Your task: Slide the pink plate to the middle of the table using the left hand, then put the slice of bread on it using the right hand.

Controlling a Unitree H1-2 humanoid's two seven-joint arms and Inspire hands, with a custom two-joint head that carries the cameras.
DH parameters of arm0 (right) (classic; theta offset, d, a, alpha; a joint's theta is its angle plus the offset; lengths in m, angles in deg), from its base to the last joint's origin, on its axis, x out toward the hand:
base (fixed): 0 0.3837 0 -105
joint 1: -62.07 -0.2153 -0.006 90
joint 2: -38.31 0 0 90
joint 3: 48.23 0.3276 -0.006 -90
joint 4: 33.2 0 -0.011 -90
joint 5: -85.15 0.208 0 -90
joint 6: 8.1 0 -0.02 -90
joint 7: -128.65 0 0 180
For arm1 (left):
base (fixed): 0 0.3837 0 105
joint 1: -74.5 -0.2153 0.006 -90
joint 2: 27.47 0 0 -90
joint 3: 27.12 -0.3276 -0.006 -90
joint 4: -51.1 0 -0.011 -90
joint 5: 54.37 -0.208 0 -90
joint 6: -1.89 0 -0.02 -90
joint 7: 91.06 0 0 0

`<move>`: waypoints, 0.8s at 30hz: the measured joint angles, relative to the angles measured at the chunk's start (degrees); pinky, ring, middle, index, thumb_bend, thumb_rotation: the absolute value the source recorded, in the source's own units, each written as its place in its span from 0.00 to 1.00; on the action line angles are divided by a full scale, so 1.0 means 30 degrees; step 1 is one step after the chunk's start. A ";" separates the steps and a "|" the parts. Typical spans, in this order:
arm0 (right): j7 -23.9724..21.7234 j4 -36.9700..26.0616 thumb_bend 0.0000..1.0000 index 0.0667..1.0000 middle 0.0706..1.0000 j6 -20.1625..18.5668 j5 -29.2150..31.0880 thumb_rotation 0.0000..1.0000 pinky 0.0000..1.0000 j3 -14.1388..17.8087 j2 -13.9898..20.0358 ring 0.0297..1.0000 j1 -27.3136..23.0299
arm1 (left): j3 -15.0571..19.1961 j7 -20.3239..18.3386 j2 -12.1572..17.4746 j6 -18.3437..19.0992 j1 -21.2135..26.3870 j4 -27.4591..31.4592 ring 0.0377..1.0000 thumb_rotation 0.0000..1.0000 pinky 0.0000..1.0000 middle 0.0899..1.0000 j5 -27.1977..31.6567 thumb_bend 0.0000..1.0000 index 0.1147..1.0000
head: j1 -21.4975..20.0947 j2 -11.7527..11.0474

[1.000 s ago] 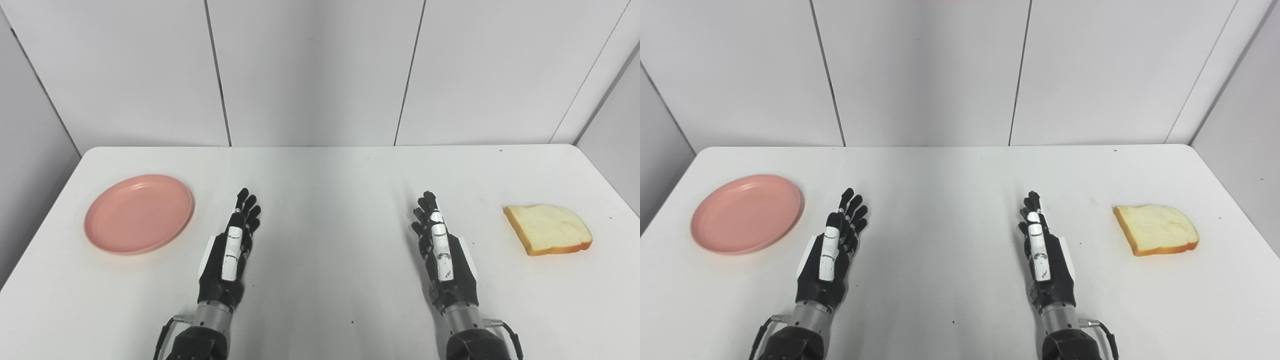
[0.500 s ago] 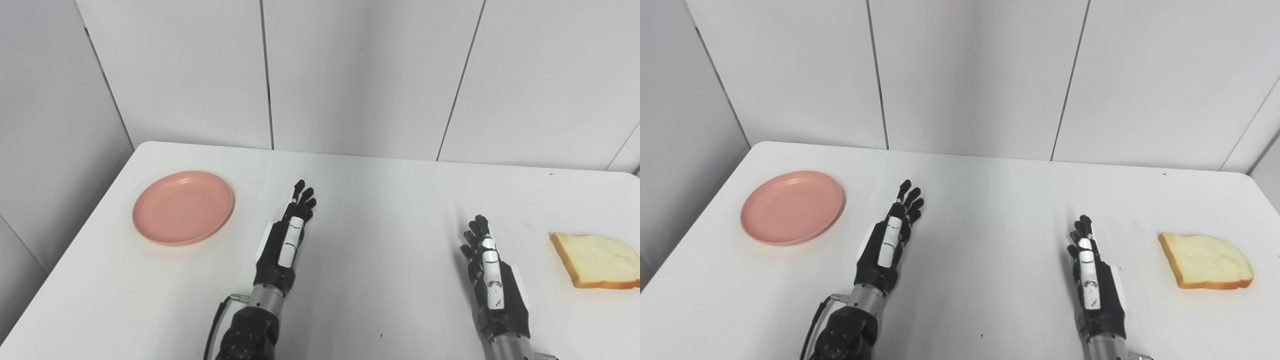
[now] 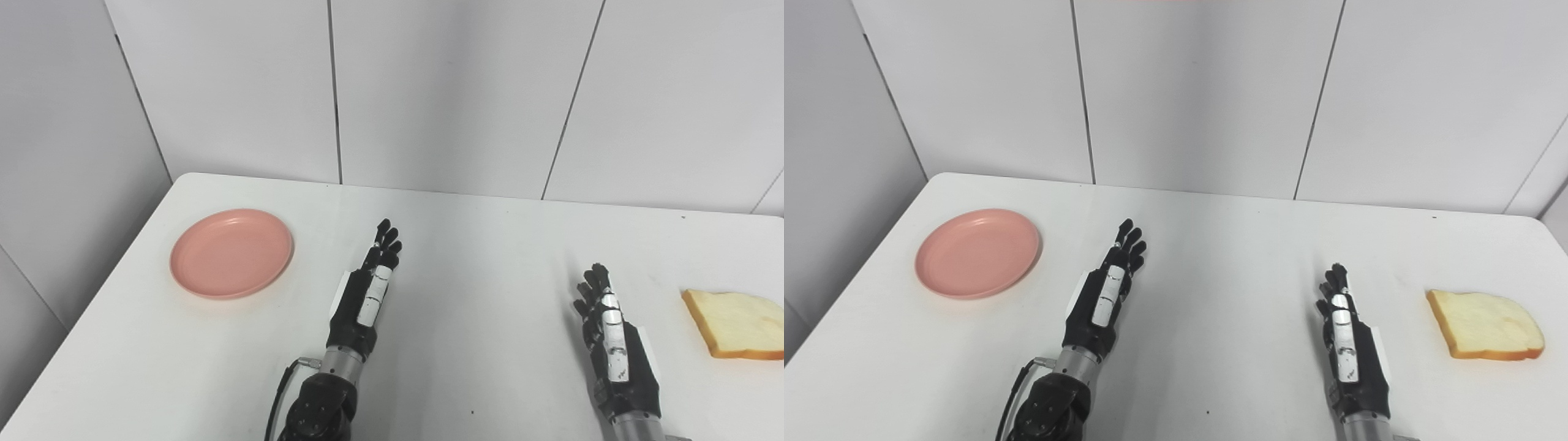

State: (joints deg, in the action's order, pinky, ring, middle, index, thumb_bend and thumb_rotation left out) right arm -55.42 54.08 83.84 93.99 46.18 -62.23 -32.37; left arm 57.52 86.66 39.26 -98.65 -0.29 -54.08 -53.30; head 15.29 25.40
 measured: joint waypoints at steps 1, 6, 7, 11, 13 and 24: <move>-0.0003 0.0000 0.50 1.00 1.00 0.0000 0.0026 1.00 1.00 0.0002 0.0003 1.00 0.0001 | 0.0002 0.0001 0.0000 -0.0008 0.0000 0.0000 0.96 0.90 0.96 0.97 0.0000 0.79 0.94 | 0.0029 0.0029; -0.0104 -0.0002 0.50 1.00 1.00 0.0000 0.0086 1.00 1.00 0.0009 0.0027 1.00 0.0000 | -0.0117 -0.0079 0.0043 -0.0027 -0.0001 0.0036 0.95 0.91 0.96 0.95 -0.0014 0.79 0.93 | 0.0117 0.0117; -0.0113 -0.0008 0.50 1.00 1.00 0.0000 0.0086 1.00 1.00 0.0010 0.0028 1.00 0.0000 | -0.0139 -0.0116 0.0056 -0.0026 -0.0001 0.0049 0.95 0.90 0.95 0.95 -0.0020 0.80 0.93 | 0.0146 0.0146; -0.0183 -0.0080 0.50 1.00 1.00 0.0001 0.0182 1.00 1.00 0.0026 0.0056 1.00 -0.0030 | -0.0144 -0.0101 0.0066 0.0184 -0.0171 0.0429 0.94 0.90 0.95 0.94 -0.0062 0.82 0.93 | 0.0234 0.0234; -0.0204 -0.0076 0.51 1.00 1.00 0.0000 0.0259 1.00 1.00 0.0070 0.0099 1.00 -0.0025 | -0.0187 -0.0014 0.0051 0.0807 -0.0797 0.1396 0.94 0.91 0.95 0.95 -0.0235 0.77 0.95 | 0.0292 0.0263; -0.0588 -0.0052 0.50 1.00 1.00 0.0000 0.0780 1.00 1.00 0.0263 0.0495 1.00 -0.0101 | -0.0199 -0.0285 0.0413 0.2403 -0.1527 0.6499 0.96 0.93 0.95 0.97 -0.0014 0.76 0.97 | 0.0674 0.0586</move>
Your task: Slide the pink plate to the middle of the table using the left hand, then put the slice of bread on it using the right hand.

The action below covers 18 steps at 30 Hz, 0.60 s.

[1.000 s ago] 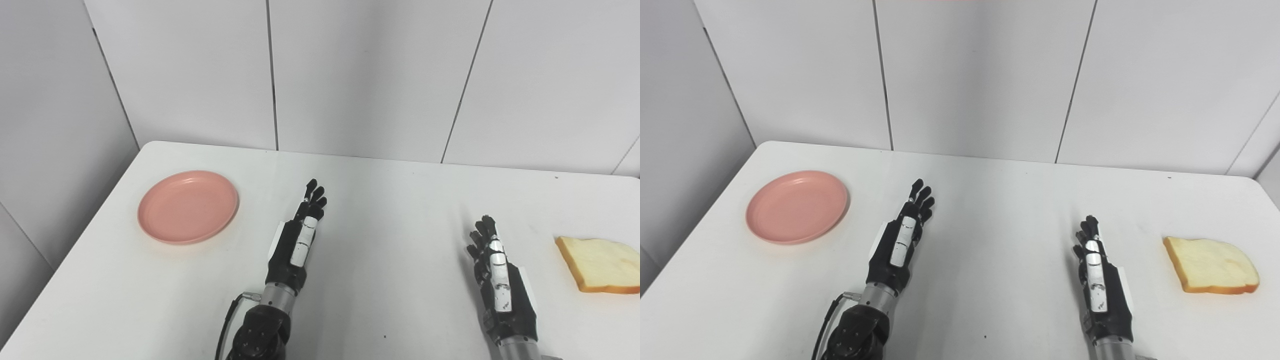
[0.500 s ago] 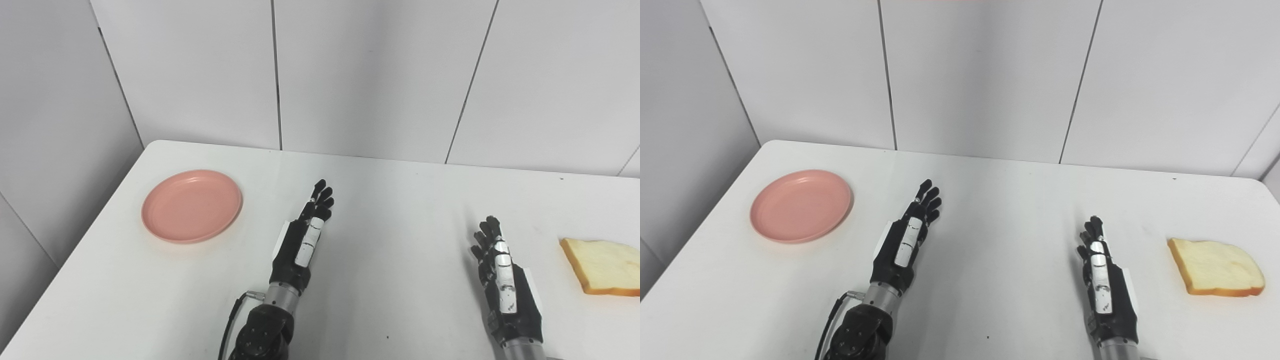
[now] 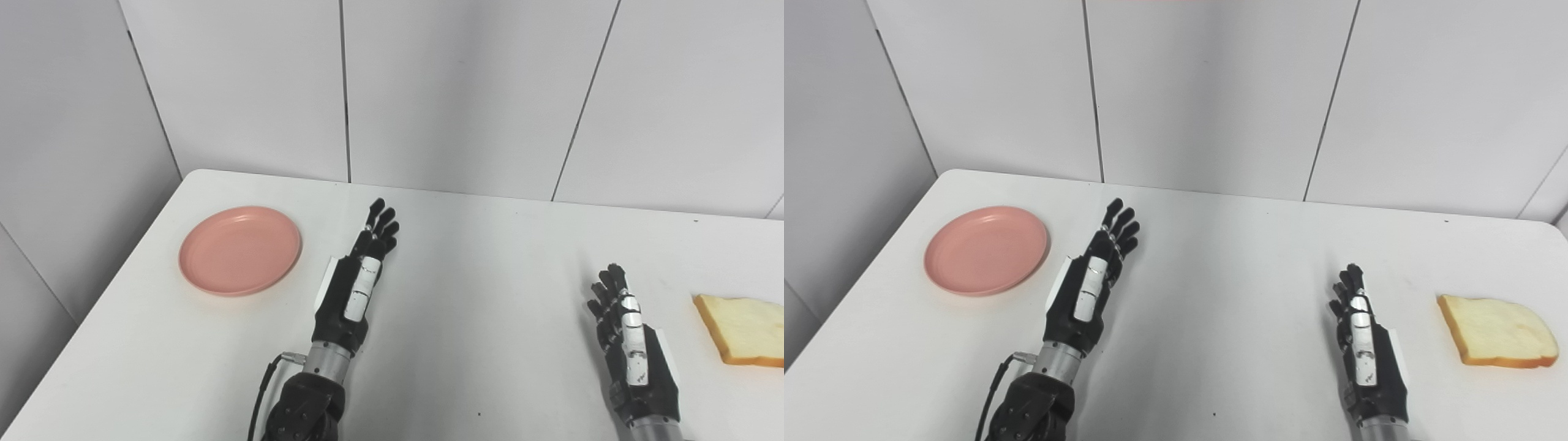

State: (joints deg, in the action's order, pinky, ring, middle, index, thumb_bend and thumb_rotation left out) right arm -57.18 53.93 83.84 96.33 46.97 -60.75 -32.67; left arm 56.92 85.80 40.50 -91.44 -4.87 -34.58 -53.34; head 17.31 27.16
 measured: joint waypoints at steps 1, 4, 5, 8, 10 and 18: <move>-0.0006 0.0000 0.50 1.00 1.00 0.0000 0.0017 1.00 1.00 0.0032 0.0026 1.00 -0.0010 | -0.0021 0.0001 -0.0005 0.0370 -0.0005 0.0561 0.96 0.93 0.97 0.97 0.0000 0.76 0.97 | 0.0087 0.0029; -0.0008 0.0000 0.49 1.00 1.00 -0.0001 0.0021 1.00 1.00 0.0105 0.0069 1.00 -0.0031 | -0.0036 0.0045 -0.0015 0.1318 -0.0019 0.2024 0.96 0.95 0.99 0.97 -0.0016 0.76 0.97 | 0.0234 0.0088; -0.0022 -0.0001 0.49 1.00 1.00 -0.0001 0.0034 1.00 1.00 0.0110 0.0095 1.00 -0.0034 | -0.0036 0.0081 -0.0018 0.1461 -0.0023 0.2434 0.96 0.96 1.00 0.98 -0.0067 0.75 0.97 | 0.0292 0.0088; -0.0088 -0.0005 0.48 1.00 1.00 -0.0002 0.0092 1.00 1.00 0.0105 0.0139 1.00 -0.0045 | 0.0032 0.0280 -0.0014 0.1692 -0.0035 0.3330 0.97 0.96 1.00 0.97 -0.0380 0.75 0.97 | 0.0557 0.0205; -0.0118 -0.0005 0.49 1.00 1.00 -0.0001 0.0111 1.00 1.00 0.0101 0.0163 1.00 -0.0053 | 0.0164 0.0313 0.0014 0.2112 -0.0038 0.3853 0.97 0.96 1.00 0.97 -0.0383 0.77 0.97 | 0.0762 0.0205; -0.0164 -0.0004 0.47 1.00 1.00 -0.0004 0.0182 1.00 1.00 0.0082 0.0223 1.00 -0.0248 | 0.2219 0.0412 0.1271 0.3032 0.0554 0.4686 0.96 0.93 1.00 0.96 0.0177 0.80 0.96 | 0.1406 -0.0029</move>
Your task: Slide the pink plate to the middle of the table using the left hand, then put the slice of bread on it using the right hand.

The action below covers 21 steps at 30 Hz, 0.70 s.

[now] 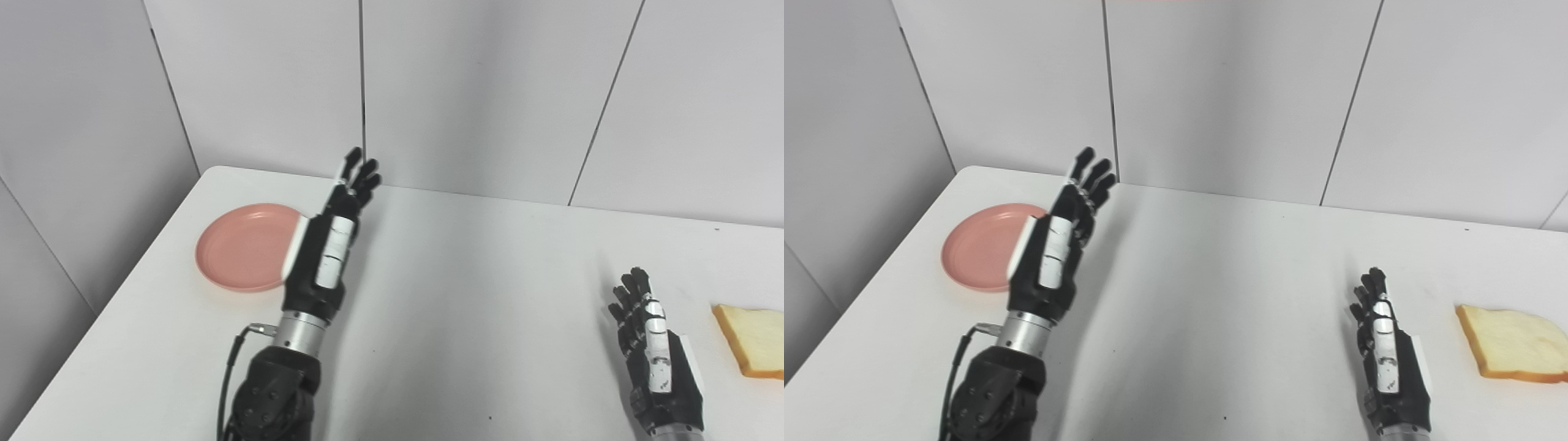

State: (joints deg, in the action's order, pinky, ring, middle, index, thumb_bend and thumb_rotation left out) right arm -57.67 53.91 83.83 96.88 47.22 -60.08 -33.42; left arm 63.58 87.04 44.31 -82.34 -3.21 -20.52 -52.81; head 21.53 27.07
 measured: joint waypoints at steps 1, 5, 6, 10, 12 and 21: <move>0.0001 0.0000 0.47 1.00 1.00 -0.0003 0.0003 1.00 1.00 -0.0005 -0.0009 1.00 -0.0038 | 0.0241 0.0016 0.0195 0.0001 0.0199 -0.0016 0.96 0.93 1.00 0.96 0.0135 0.79 0.96 | 0.0087 -0.0058; 0.0003 -0.0001 0.46 1.00 1.00 -0.0007 0.0023 1.00 1.00 -0.0025 -0.0046 1.00 -0.0157 | 0.1336 0.0119 0.1246 0.0305 0.1222 -0.0021 0.98 0.92 1.00 0.97 0.0705 0.78 0.97 | 0.0175 -0.0146; 0.0004 -0.0003 0.46 1.00 1.00 -0.0009 0.0044 1.00 1.00 -0.0022 -0.0045 1.00 -0.0161 | 0.1572 0.0290 0.1418 0.0320 0.1444 -0.0021 0.97 0.93 1.00 0.97 0.0775 0.77 0.98 | 0.0263 -0.0204; 0.0008 -0.0076 0.46 1.00 1.00 -0.0099 0.0290 1.00 1.00 -0.0024 -0.0098 1.00 -0.0161 | 0.2271 0.0580 0.1716 0.0333 0.1860 -0.0047 0.97 0.93 0.98 0.97 0.1132 0.79 0.97 | 0.0381 -0.0263; 0.0011 -0.0079 0.47 1.00 1.00 -0.0101 0.0293 1.00 1.00 -0.0022 -0.0090 1.00 -0.0162 | 0.2561 0.0788 0.1807 0.0386 0.1978 -0.0224 0.95 0.91 0.95 0.95 0.1124 0.80 0.95 | 0.0439 -0.0293; 0.0040 -0.0078 0.46 1.00 1.00 -0.0128 0.0306 1.00 1.00 -0.0053 -0.0078 1.00 -0.0189 | 0.4728 0.2028 0.2892 0.0608 0.2612 -0.1657 0.95 0.89 0.94 0.94 0.1407 0.83 0.94 | 0.0703 -0.0410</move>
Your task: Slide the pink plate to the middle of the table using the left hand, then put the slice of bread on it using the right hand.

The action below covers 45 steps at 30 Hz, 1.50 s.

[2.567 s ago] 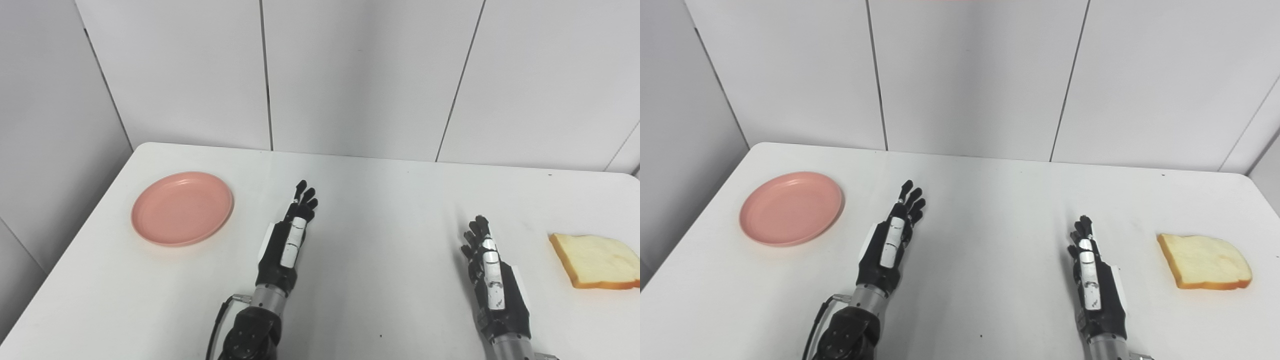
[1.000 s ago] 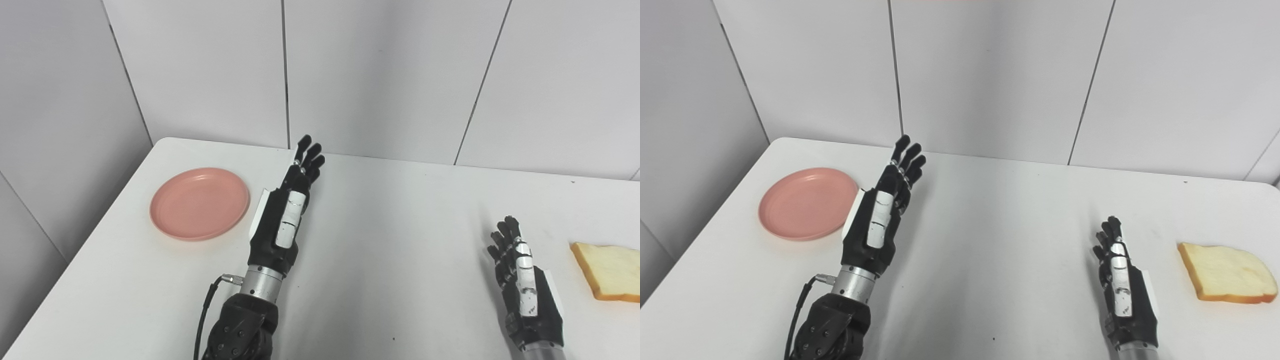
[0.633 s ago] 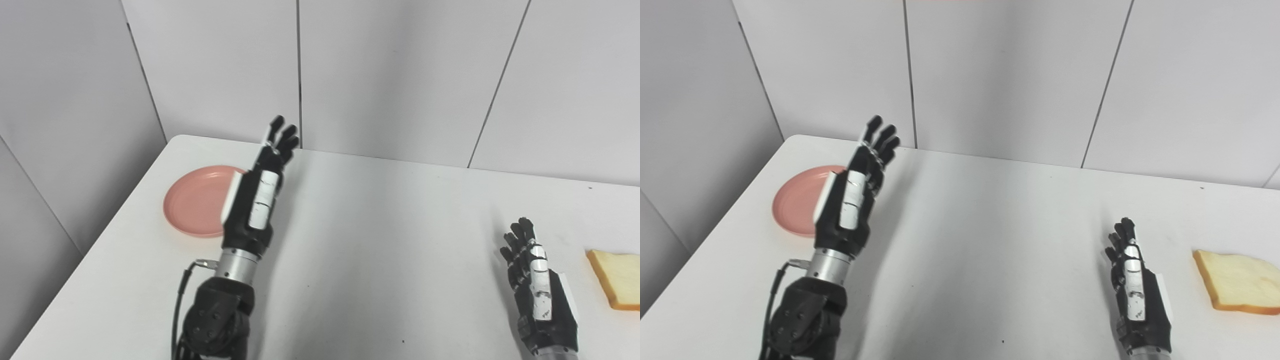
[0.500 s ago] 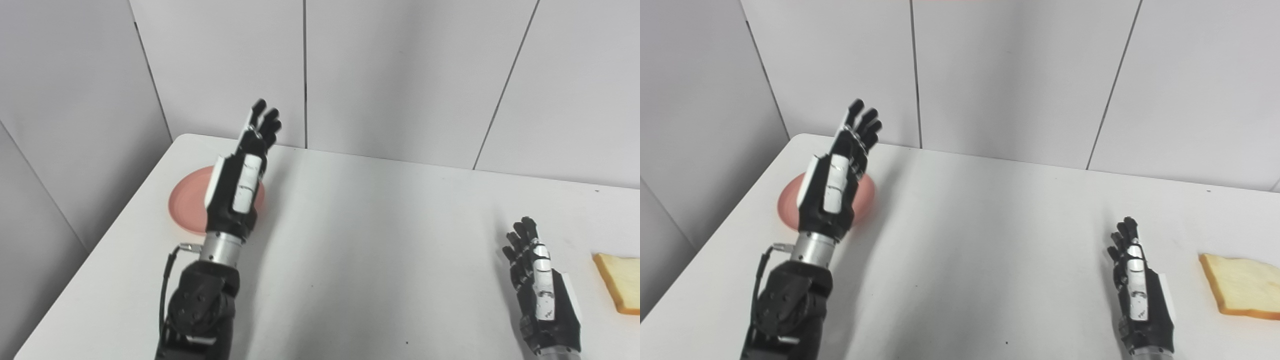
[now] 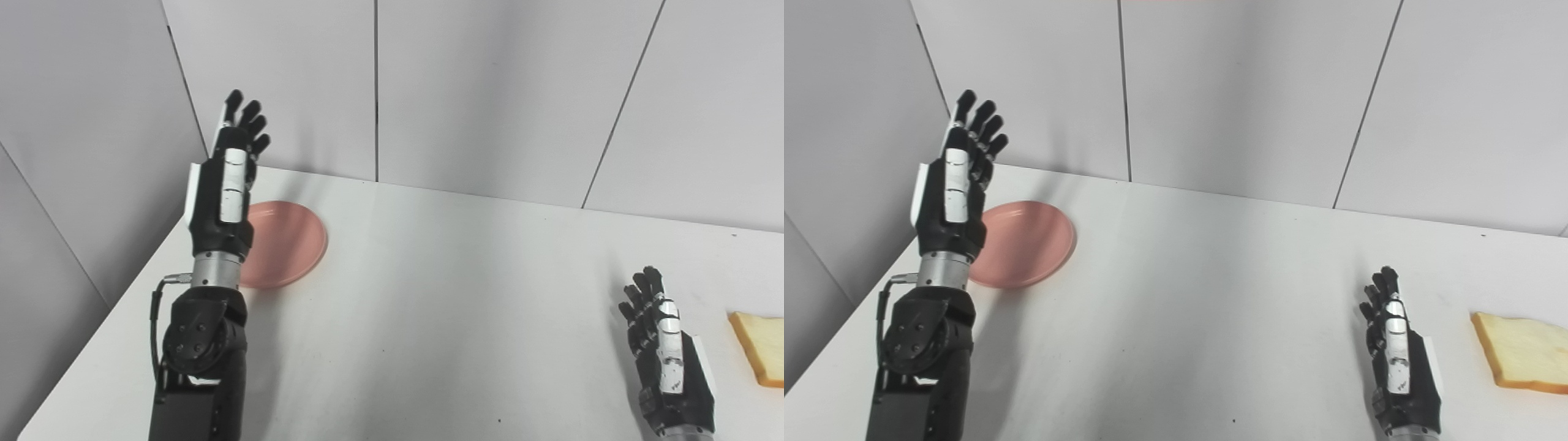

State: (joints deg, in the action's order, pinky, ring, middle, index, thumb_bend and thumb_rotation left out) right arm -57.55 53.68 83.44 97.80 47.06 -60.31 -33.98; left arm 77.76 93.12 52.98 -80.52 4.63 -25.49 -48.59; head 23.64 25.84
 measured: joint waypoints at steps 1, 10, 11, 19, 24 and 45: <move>0.0002 0.0000 0.46 1.00 1.00 0.0000 0.0015 1.00 1.00 0.0001 0.0001 1.00 -0.0009 | 0.0213 0.0109 0.0100 0.0000 0.0070 -0.0255 0.94 0.89 0.93 0.93 0.0106 0.83 0.93 | 0.0029 0.0000; -0.0041 -0.0002 0.46 1.00 1.00 -0.0001 0.0115 1.00 1.00 -0.0035 0.0003 1.00 -0.0035 | 0.1267 0.0680 0.0702 -0.0060 0.0523 -0.2069 0.94 0.86 0.96 0.92 0.0701 0.86 0.92 | 0.0117 -0.0146; -0.0032 -0.0004 0.47 1.00 1.00 -0.0002 0.0105 1.00 1.00 -0.0035 0.0003 1.00 -0.0035 | 0.1331 0.0680 0.0837 -0.0088 0.0571 -0.2427 0.94 0.86 0.96 0.92 0.0766 0.87 0.91 | 0.0146 -0.0146; 0.0007 -0.0260 0.47 1.00 1.00 -0.0228 0.0104 1.00 1.00 -0.0061 0.0001 1.00 -0.0035 | 0.1838 0.0702 0.1536 -0.0095 0.0690 -0.3717 0.93 0.86 0.95 0.91 0.1013 0.87 0.91 | 0.0264 -0.0146; 0.0040 -0.0602 0.45 1.00 1.00 -0.0389 0.0055 1.00 1.00 -0.0093 -0.0004 1.00 -0.0034 | 0.2082 0.0757 0.1701 -0.0103 0.0727 -0.4462 0.93 0.85 0.95 0.91 0.1272 0.87 0.92 | 0.0234 -0.0146; 0.0121 -0.1056 0.43 1.00 1.00 -0.0819 0.0017 1.00 1.00 -0.0142 -0.0010 1.00 -0.0025 | 0.2591 0.0767 0.2471 -0.0386 0.0779 -0.7663 0.94 0.86 0.95 0.93 0.2244 0.84 0.93 | 0.0293 0.0058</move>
State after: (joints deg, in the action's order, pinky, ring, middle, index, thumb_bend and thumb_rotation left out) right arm -57.19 50.51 80.99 97.85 46.64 -60.34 -34.06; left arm 85.54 95.42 60.40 -81.68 6.96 -48.48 -41.85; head 24.52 26.01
